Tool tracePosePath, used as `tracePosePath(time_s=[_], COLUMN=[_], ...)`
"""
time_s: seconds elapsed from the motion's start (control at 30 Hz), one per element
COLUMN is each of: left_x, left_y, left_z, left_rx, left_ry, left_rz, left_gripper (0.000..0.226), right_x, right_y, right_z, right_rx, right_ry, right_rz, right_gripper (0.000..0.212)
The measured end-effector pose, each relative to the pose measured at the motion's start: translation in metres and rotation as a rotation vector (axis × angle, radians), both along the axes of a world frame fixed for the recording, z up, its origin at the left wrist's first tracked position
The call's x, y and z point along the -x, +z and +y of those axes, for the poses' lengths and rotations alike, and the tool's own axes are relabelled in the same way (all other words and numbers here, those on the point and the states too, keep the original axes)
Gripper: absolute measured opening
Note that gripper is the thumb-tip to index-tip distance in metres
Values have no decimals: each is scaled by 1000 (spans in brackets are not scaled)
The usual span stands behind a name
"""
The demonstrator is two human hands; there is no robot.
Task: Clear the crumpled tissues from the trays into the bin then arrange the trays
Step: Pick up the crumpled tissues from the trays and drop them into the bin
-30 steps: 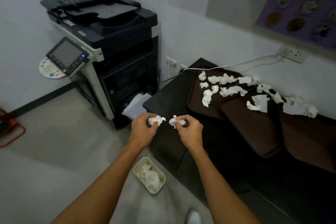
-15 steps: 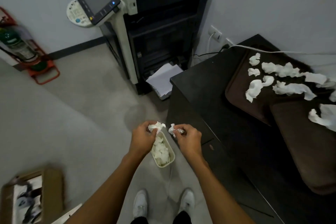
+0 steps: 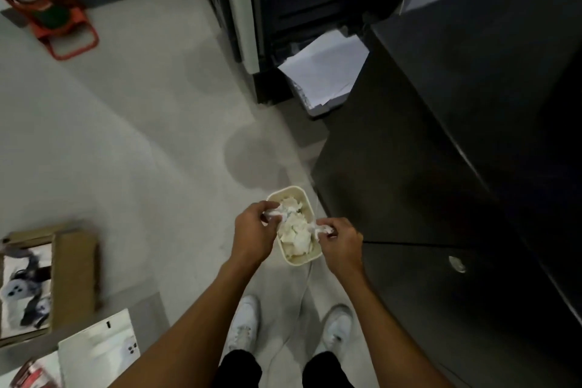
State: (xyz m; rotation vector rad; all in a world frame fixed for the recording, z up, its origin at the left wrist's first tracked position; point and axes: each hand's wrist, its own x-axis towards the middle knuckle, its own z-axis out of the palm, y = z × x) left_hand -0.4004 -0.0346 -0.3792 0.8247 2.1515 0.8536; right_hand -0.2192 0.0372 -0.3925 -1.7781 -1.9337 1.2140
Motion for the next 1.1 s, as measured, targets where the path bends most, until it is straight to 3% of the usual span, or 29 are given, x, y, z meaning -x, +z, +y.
tracePosePath(time_s=[0.33,0.47,0.53,0.7,0.87,0.93,1.0,1.1], left_x=[11,16,15,10,-5,-14,-22,-26], left_y=[-118,-152,-165,-185,-193,-198,-202,-200], left_z=[1,-1,-3,-4,14,23,26,23], left_rx=[43,56,71,111,102,169,372,521], left_ry=[-6,9,4,-23,-73,-188,-458,-659], left_rz=[-18,-14,-15,-23,-8,-46,-43,127], left_gripper=[23,23,23,25,32,44,59,67], right_x=[25,24,17,1,-12,-16,-20,-27], right_y=[-153,-205,-215,-216,-215,-214,-213,-210], right_z=[-15,-27,-26,-19,-14,-10,-7,-4], right_rx=[65,286,296,18,133,152,185,240], right_ry=[33,286,238,193,251,235,214,175], right_rz=[-92,-292,-308,-376,-387,-361,-344,-322], right_gripper=[18,50,50,50,54,52,48,43])
